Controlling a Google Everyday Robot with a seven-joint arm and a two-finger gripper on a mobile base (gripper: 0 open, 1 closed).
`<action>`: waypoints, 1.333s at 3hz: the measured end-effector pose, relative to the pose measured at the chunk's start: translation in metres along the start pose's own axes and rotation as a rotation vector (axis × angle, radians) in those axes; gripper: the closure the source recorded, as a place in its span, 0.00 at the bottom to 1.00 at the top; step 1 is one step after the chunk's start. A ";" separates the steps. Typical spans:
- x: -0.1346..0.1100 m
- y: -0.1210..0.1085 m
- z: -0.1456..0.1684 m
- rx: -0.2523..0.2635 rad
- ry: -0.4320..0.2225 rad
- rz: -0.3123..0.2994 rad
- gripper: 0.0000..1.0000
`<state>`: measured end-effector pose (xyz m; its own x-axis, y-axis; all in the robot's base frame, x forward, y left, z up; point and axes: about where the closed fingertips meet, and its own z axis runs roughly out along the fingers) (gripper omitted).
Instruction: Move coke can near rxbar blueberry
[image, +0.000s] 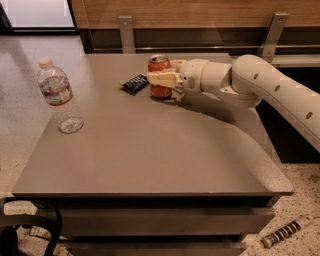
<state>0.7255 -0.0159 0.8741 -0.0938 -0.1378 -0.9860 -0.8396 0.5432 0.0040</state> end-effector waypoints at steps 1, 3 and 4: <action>0.000 0.000 0.000 0.000 0.000 0.000 0.60; 0.000 0.000 0.000 0.000 0.000 0.000 0.06; -0.001 0.002 0.002 -0.004 0.000 0.000 0.00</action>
Offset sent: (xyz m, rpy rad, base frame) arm 0.0000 0.0001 0.0001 0.0000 0.0000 0.0002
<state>0.7253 -0.0135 0.8744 -0.0936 -0.1376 -0.9861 -0.8415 0.5402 0.0045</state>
